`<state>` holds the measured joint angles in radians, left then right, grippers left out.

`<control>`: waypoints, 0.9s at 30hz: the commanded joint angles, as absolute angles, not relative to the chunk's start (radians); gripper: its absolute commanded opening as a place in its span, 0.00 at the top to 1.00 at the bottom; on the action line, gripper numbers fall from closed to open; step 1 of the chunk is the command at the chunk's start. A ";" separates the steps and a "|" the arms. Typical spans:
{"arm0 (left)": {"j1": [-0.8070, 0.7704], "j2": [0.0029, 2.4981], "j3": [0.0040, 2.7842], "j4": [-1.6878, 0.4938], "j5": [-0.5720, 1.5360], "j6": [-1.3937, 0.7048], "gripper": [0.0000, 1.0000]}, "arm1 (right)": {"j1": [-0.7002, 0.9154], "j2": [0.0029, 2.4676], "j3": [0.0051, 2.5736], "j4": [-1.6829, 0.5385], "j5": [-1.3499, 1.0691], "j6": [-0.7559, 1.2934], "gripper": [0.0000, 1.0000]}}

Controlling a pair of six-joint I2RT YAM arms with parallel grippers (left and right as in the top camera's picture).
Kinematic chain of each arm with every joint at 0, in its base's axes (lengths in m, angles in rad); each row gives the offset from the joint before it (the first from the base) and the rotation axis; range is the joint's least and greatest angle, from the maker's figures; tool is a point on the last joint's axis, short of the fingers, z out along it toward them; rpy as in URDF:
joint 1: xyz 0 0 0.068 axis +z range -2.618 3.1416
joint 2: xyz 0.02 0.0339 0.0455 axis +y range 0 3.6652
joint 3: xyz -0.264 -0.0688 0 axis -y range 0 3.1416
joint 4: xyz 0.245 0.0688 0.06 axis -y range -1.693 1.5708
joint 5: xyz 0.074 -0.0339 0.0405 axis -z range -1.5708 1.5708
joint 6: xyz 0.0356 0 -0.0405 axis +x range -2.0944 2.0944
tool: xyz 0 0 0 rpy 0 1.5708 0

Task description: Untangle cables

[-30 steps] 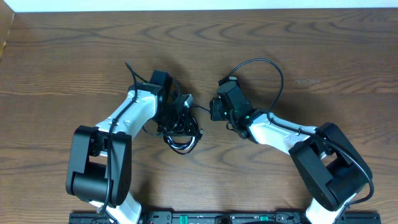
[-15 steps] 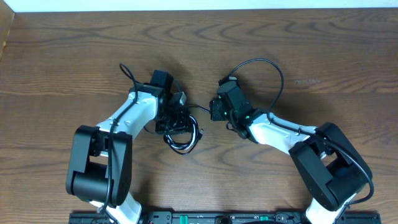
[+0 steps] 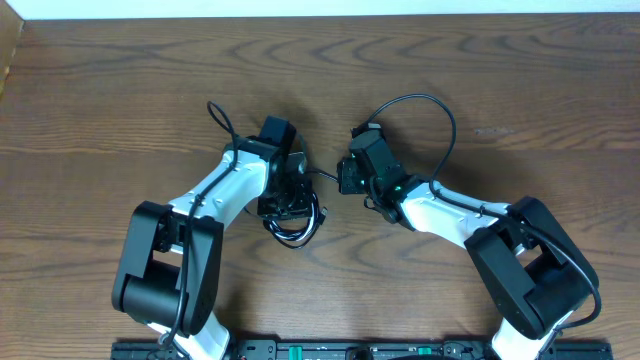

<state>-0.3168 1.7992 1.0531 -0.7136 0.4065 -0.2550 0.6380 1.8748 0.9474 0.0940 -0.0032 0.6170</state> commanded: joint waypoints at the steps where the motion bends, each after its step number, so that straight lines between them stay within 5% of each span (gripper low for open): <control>1: -0.320 1.794 1.028 -0.716 0.372 -0.273 0.70 | 0.643 1.881 0.961 0.094 0.009 0.612 0.69; 12: -0.320 1.794 0.937 -0.636 0.368 -0.276 0.72 | 0.643 1.881 0.961 0.094 0.009 0.612 0.68; 20: -0.308 1.794 0.935 -0.622 -0.122 -0.488 0.76 | 0.643 1.881 0.961 0.094 0.009 0.612 0.68; 27: -0.222 1.794 0.936 -0.606 -0.150 -0.565 0.77 | 0.643 1.881 0.961 0.094 0.009 0.612 0.68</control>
<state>-0.2836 1.7622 0.9699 -0.6086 -0.0002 -0.4900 0.6380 1.8748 0.9470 0.0940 -0.0032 0.6170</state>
